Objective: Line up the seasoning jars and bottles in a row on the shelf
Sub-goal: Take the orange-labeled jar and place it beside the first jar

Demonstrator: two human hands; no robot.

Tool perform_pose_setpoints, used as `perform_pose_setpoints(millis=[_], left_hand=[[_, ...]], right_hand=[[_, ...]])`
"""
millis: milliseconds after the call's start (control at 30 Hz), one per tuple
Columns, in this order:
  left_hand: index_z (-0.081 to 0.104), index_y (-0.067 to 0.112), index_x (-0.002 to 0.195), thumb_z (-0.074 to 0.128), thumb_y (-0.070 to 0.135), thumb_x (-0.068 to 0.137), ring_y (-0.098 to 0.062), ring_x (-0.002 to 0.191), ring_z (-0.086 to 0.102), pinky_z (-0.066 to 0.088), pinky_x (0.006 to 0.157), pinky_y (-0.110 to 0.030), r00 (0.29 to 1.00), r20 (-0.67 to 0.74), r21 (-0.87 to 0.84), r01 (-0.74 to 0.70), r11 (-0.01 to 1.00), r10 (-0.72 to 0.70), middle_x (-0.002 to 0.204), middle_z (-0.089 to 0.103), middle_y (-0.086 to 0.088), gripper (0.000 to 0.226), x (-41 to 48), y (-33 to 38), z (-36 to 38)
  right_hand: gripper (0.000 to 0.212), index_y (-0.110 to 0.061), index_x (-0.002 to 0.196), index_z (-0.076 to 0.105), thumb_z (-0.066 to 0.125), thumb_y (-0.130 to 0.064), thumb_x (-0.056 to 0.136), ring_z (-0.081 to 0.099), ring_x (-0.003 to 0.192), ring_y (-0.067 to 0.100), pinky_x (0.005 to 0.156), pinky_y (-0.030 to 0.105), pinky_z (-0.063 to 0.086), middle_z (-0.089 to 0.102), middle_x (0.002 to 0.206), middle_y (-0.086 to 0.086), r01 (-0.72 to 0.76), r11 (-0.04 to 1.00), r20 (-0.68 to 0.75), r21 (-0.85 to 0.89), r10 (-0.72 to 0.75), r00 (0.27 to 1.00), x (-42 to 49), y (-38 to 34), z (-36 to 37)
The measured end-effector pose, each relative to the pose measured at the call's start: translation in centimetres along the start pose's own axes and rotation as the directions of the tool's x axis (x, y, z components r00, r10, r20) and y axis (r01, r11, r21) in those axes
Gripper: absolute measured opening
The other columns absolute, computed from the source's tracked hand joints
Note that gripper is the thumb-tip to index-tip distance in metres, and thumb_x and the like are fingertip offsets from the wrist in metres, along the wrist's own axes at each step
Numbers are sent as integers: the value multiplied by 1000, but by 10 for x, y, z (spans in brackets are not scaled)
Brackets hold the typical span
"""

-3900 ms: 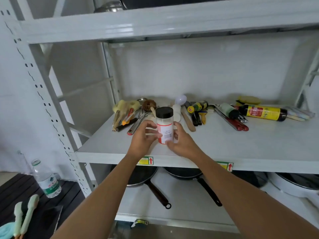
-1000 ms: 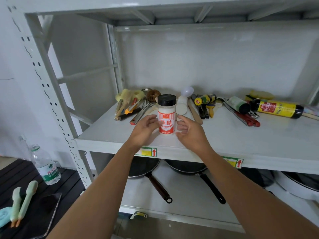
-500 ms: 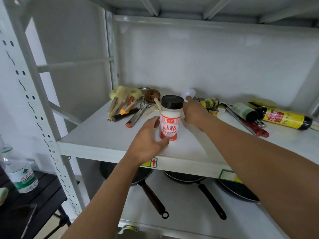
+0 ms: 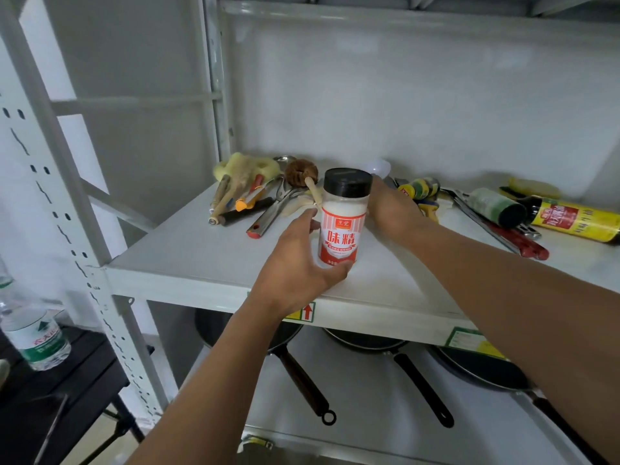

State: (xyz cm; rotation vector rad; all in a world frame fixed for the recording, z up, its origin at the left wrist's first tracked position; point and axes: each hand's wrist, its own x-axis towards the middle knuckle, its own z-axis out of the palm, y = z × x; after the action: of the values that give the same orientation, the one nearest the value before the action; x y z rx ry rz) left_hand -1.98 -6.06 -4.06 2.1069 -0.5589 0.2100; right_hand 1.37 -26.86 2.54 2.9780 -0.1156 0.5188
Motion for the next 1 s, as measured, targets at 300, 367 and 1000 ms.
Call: perform_pose_setpoints(millis=[300, 367, 1000], left_hand=[[31, 31, 157, 78, 81, 60, -18, 135, 52, 50, 107, -48, 996, 1, 70, 84, 994, -85, 146, 56, 9, 119, -1, 5, -2], [32, 30, 157, 78, 82, 59, -19, 134, 53, 50, 107, -49, 995, 12, 86, 96, 992, -97, 145, 56, 7, 121, -4, 9, -4], [41, 31, 151, 85, 65, 70, -18, 130, 58, 50, 103, -40, 991, 80, 119, 100, 988, -110, 148, 57, 4, 98, -9, 21, -3]], right_hand=[[83, -36, 128, 42, 69, 8, 63, 61, 106, 35, 82, 49, 56, 43, 137, 2, 39, 949, -104, 311, -7, 995, -31, 39, -34], [71, -32, 131, 44, 70, 1, 73, 57, 113, 31, 91, 46, 52, 43, 138, 1, 26, 911, -128, 410, 29, 991, -45, 44, -48], [59, -21, 144, 46, 73, -25, 93, 56, 108, 17, 94, 35, 49, 54, 123, -3, 20, 743, 1, 670, -27, 1000, -99, 51, -70]])
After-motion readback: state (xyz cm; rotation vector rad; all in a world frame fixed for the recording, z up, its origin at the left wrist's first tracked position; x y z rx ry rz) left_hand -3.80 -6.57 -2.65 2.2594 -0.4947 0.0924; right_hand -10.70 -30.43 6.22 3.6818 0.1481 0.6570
